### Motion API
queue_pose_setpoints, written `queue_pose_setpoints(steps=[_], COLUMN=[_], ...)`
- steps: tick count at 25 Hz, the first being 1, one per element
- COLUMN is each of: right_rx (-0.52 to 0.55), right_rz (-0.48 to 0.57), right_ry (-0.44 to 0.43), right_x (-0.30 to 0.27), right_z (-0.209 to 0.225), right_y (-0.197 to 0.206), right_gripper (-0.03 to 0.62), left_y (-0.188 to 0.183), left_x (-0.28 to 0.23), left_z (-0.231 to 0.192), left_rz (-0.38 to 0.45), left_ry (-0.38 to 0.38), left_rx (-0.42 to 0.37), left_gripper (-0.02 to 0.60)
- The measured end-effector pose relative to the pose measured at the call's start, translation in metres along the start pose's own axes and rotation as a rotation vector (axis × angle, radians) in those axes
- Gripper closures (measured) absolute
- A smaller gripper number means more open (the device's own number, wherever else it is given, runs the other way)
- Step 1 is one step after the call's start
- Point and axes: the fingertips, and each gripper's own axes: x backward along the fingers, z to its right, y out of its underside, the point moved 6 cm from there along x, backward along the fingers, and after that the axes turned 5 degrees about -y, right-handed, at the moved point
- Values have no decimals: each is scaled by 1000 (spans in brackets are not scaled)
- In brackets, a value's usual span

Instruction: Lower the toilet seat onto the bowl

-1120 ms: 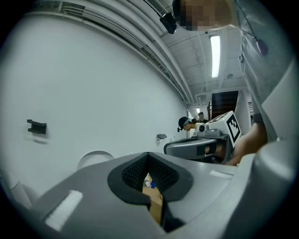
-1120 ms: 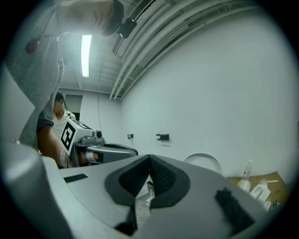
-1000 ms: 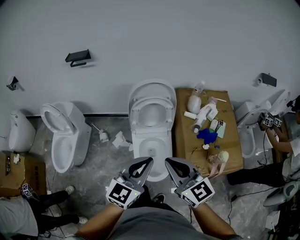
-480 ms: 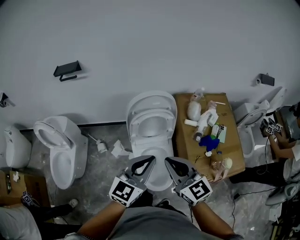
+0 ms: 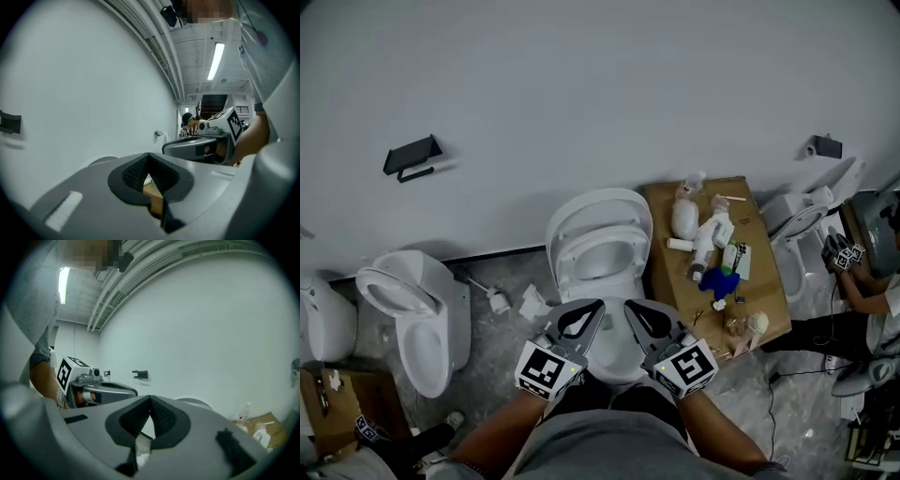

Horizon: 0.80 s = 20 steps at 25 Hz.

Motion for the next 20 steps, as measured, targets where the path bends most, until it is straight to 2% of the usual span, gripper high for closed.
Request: queue_pose_setpoints(steps=[6, 12, 20], right_rx=[23, 41, -25], right_rz=[-19, -48, -90], right_ry=[29, 74, 111], right_x=[-20, -34, -46], right_z=[14, 35, 59], right_y=[7, 27, 56], right_gripper=[589, 589, 589], left_y=[17, 45, 66], left_x=[-26, -61, -108], left_z=[-24, -44, -79], left_rz=[-55, -168, -294], left_ry=[30, 56, 52], left_rx=[-58, -114, -166], left_gripper=[572, 564, 538])
